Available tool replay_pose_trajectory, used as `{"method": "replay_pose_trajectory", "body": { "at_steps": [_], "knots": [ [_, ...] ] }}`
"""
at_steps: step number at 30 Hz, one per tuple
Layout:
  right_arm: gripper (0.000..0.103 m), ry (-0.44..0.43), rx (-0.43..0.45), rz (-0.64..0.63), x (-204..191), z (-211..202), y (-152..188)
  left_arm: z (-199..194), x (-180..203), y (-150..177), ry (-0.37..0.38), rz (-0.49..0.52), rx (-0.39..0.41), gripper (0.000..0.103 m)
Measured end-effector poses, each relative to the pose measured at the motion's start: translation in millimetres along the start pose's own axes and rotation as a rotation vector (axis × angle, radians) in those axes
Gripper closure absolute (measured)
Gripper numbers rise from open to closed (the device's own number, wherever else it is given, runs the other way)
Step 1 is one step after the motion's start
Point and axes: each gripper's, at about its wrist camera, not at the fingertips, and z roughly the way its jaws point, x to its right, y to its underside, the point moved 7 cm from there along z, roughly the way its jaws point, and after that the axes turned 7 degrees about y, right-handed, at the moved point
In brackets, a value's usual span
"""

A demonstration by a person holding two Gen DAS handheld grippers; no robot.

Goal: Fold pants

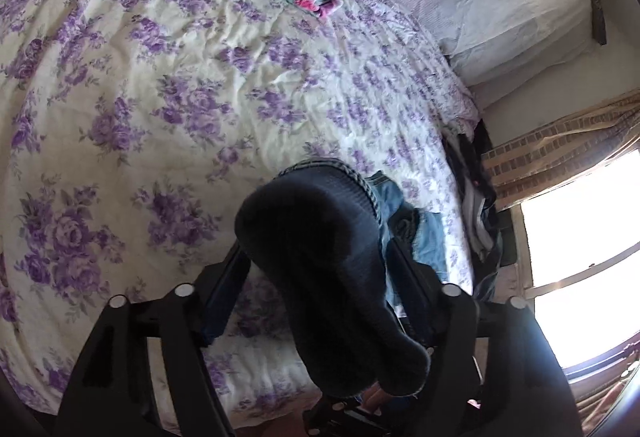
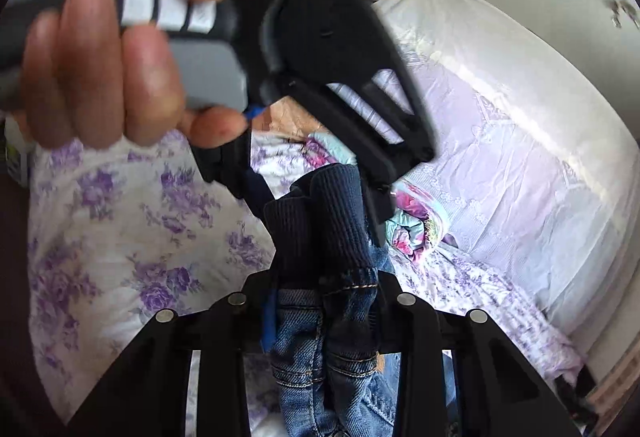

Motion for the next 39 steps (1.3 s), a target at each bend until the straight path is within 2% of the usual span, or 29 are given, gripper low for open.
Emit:
{"method": "replay_pose_trajectory", "body": {
  "at_steps": [1,2,6,11,16,21,25,27,32,35,38,39],
  "knots": [
    [0.069,-0.003,0.008,0.021,4,-7,-3,1,8,1,0.051,0.002,-0.008,0.057],
    [0.069,0.0,0.021,0.048,13,-11,-3,2,16,2,0.077,0.004,-0.011,0.057],
    [0.069,0.041,0.062,0.173,54,-27,-1,6,63,0,0.101,0.107,0.023,0.058],
    [0.069,0.083,0.083,0.417,111,-41,18,32,129,-4,0.177,0.182,0.01,0.058],
    [0.069,0.11,0.04,0.713,181,-49,72,97,191,0,0.177,0.288,-0.052,0.058],
    [0.069,0.137,-0.066,0.992,239,-54,154,185,229,14,0.155,0.345,-0.141,0.058],
    [0.069,0.123,-0.15,1.179,251,-49,218,250,238,30,0.113,0.367,-0.213,0.059],
    [0.069,0.1,-0.176,1.278,254,-47,247,270,241,38,0.106,0.374,-0.241,0.063],
    [0.069,0.042,-0.185,1.441,252,-41,289,306,241,51,0.042,0.418,-0.27,0.063],
    [0.068,-0.004,-0.163,1.533,250,-43,309,308,243,56,0.03,0.444,-0.28,0.063],
    [0.066,-0.032,-0.164,1.536,248,-43,313,294,250,55,0.04,0.469,-0.27,0.061],
    [0.064,-0.037,-0.172,1.525,249,-43,313,282,253,52,0.028,0.499,-0.239,0.049]
  ]
}}
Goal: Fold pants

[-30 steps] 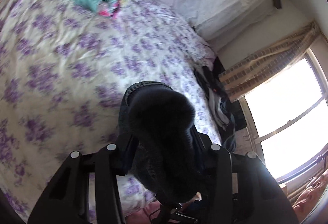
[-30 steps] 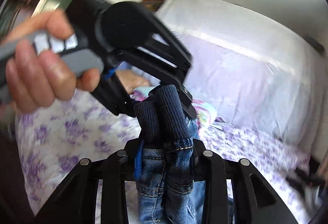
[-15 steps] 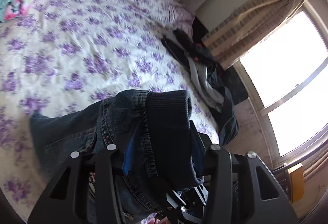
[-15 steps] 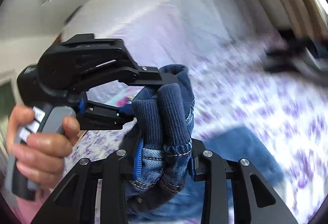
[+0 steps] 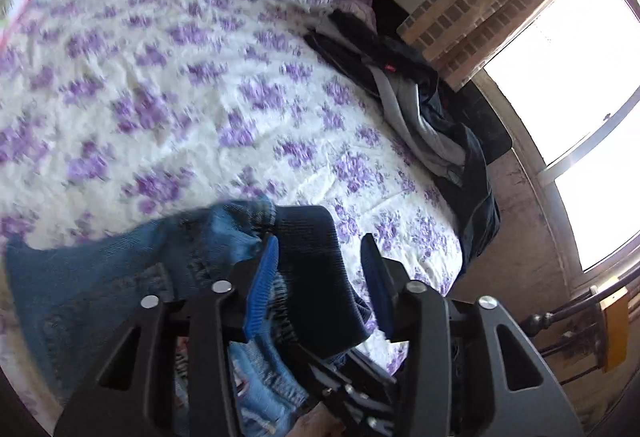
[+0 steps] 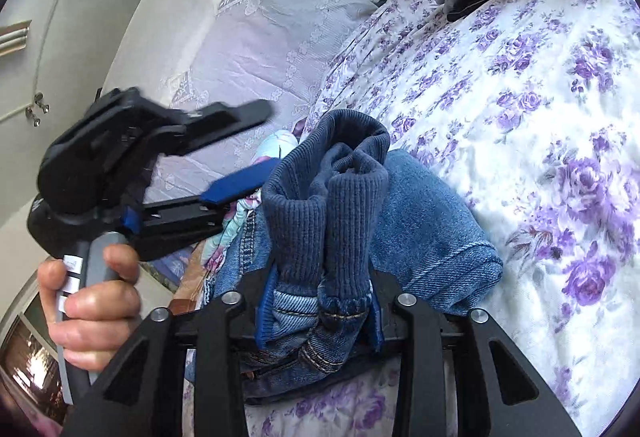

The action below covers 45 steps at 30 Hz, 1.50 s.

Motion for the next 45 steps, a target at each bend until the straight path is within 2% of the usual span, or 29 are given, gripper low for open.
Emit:
{"method": "replay_pose_trajectory", "body": {
  "at_steps": [1,2,4,5,7,10,14,16,19,21,24,26,28,31,33,36,39,42,45],
  "knots": [
    [0.058,0.006,-0.007,-0.012,0,-1,-2,-15,0,-2,-0.033,0.031,0.039,0.032],
    [0.052,0.015,-0.013,-0.023,0,-3,-5,-28,0,-5,-0.063,0.049,0.078,0.027],
    [0.044,0.038,-0.013,-0.056,-1,-12,-12,-66,-8,-7,-0.169,0.097,0.192,0.022],
    [0.043,0.067,0.006,-0.091,-2,-22,-16,-87,-15,-4,-0.231,0.122,0.247,0.021],
    [0.043,0.126,0.051,-0.153,-5,-39,-23,-114,-30,3,-0.311,0.129,0.304,0.019],
    [0.042,0.174,0.133,-0.242,-20,-58,-40,-127,-50,21,-0.353,0.127,0.307,0.019],
    [0.052,0.19,0.127,-0.395,-50,-53,-39,-120,-68,55,-0.344,0.127,0.27,0.019],
    [0.053,0.142,0.081,-0.412,-60,-49,-34,-123,-72,69,-0.352,0.125,0.278,0.019],
    [0.052,-0.07,-0.097,-0.453,-86,-45,1,-134,-84,88,-0.391,0.115,0.305,0.019],
    [0.052,-0.149,-0.2,-0.542,-104,-39,30,-143,-96,95,-0.405,0.085,0.31,0.019],
    [0.053,-0.171,-0.33,-0.716,-124,-23,87,-147,-110,101,-0.374,0.028,0.306,0.019],
    [0.055,-0.157,-0.354,-0.76,-129,-13,107,-145,-112,97,-0.329,0.025,0.3,0.019],
    [0.057,-0.149,-0.386,-0.741,-129,-2,118,-138,-112,84,-0.286,0.049,0.27,0.019],
    [0.057,-0.087,-0.363,-0.756,-129,7,125,-122,-109,67,-0.234,0.107,0.199,0.019],
    [0.057,-0.024,-0.314,-0.795,-129,10,131,-105,-106,57,-0.203,0.167,0.146,0.019],
    [0.057,0.016,-0.266,-0.795,-131,16,138,-82,-104,51,-0.161,0.22,0.079,0.019],
    [0.057,0.053,-0.211,-0.783,-132,19,137,-68,-102,51,-0.152,0.245,0.065,0.019],
    [0.056,0.088,-0.207,-0.76,-133,22,135,-65,-101,54,-0.181,0.294,0.063,0.019],
    [0.056,0.118,-0.198,-0.689,-136,29,131,-67,-103,56,-0.161,0.295,0.053,0.019]
  ]
}}
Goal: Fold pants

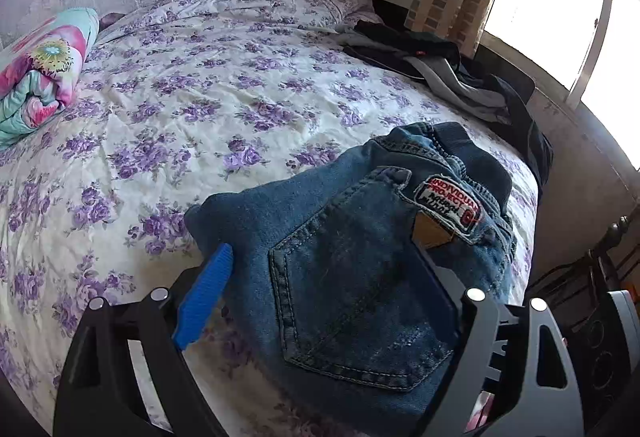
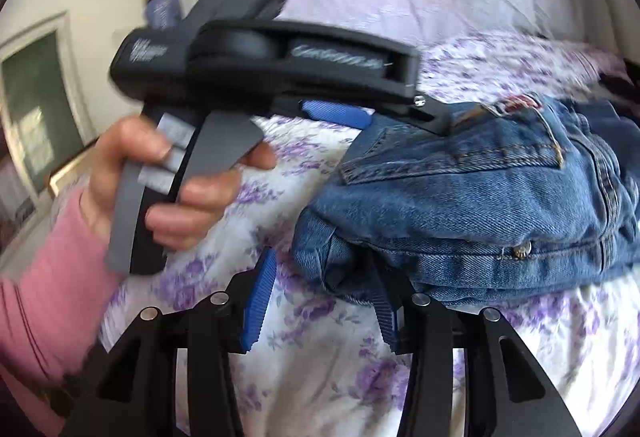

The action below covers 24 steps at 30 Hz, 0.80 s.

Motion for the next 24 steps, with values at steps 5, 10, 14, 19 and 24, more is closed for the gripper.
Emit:
{"method": "replay_pose_trajectory", "body": {
  "at_steps": [5,10,14,19,24],
  "knots": [
    [0.051,0.049,-0.034,-0.034,-11,23,1,1,-5,1,0.036,-0.039,0.0,0.019],
    [0.085,0.199,0.032,-0.186,-20,12,3,5,-7,1,0.032,-0.043,0.001,0.019],
    [0.086,0.338,0.09,-0.384,-42,10,20,11,-9,2,0.021,-0.055,-0.006,0.018],
    [0.087,0.48,0.123,-0.653,-62,18,39,16,-9,4,0.002,-0.053,-0.02,0.015],
    [0.086,0.383,0.062,-0.699,-57,9,38,11,-9,4,0.017,-0.053,-0.024,0.014]
  ]
}}
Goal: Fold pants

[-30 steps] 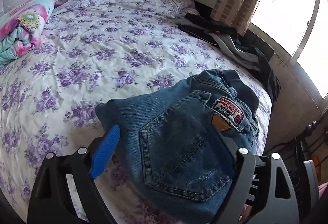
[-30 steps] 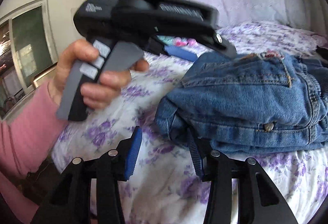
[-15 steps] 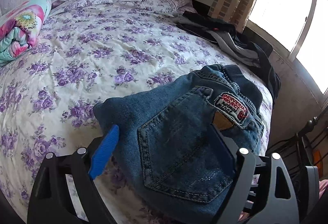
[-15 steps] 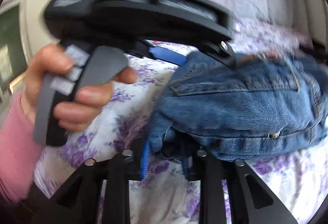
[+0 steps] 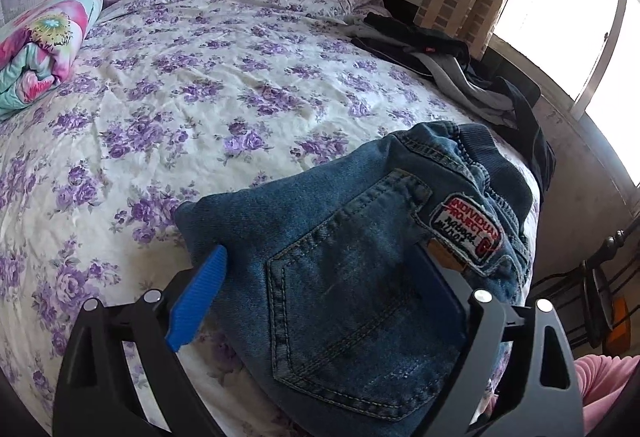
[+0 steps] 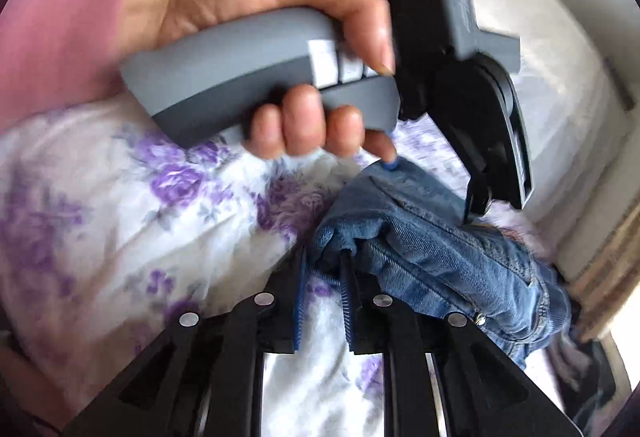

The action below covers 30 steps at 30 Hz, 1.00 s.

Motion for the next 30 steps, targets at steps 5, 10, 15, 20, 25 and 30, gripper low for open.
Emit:
{"method": "replay_pose_trajectory", "body": {
  "at_steps": [5,10,15,20,25,30],
  "knots": [
    [0.064,-0.125,0.091,0.236,73,-45,-9,-56,1,-8,-0.047,-0.022,0.138,0.015],
    [0.061,-0.075,0.113,0.471,156,-34,7,-86,28,12,-0.062,0.029,0.197,0.015],
    [0.072,-0.065,-0.088,0.579,188,32,56,-70,46,54,-0.016,0.023,0.153,0.019],
    [0.073,-0.108,-0.092,0.587,189,45,75,-20,47,97,-0.044,0.007,-0.018,0.024],
    [0.074,-0.135,-0.085,0.609,193,41,79,-8,63,114,-0.184,0.166,-0.077,0.024],
    [0.073,-0.139,-0.091,0.577,193,42,73,-44,69,95,-0.246,0.179,0.022,0.024]
  ]
}}
